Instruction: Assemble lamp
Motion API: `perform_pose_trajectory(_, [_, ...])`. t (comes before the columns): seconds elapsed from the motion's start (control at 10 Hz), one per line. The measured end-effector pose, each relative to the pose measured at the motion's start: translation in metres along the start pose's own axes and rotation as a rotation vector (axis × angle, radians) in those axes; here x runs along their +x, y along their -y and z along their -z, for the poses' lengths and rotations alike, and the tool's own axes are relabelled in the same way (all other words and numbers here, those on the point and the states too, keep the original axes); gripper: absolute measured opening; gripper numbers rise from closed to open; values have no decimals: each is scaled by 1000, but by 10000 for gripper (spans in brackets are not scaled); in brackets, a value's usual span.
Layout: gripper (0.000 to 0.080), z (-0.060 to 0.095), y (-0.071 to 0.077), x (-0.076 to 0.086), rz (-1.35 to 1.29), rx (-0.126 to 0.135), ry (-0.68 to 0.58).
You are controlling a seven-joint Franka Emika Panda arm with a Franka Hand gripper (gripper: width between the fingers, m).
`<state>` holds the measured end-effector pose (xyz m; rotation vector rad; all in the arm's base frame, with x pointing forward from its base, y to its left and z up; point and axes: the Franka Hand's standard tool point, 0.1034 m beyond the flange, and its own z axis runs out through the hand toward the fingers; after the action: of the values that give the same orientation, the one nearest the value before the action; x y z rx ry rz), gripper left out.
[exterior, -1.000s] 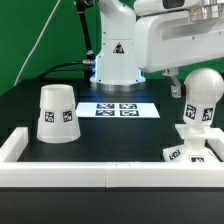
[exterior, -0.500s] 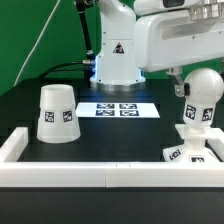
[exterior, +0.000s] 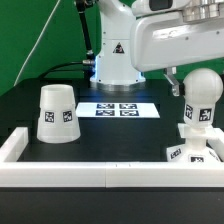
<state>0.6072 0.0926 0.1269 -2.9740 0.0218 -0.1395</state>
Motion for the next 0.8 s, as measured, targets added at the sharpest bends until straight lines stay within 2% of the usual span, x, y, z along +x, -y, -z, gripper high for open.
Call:
perform_pose_trajectory(0.7, [580,-1,4,0,-551,18,-43])
perform_pose_trajectory(0.8, [580,-2,5,-1,-676,32,-34])
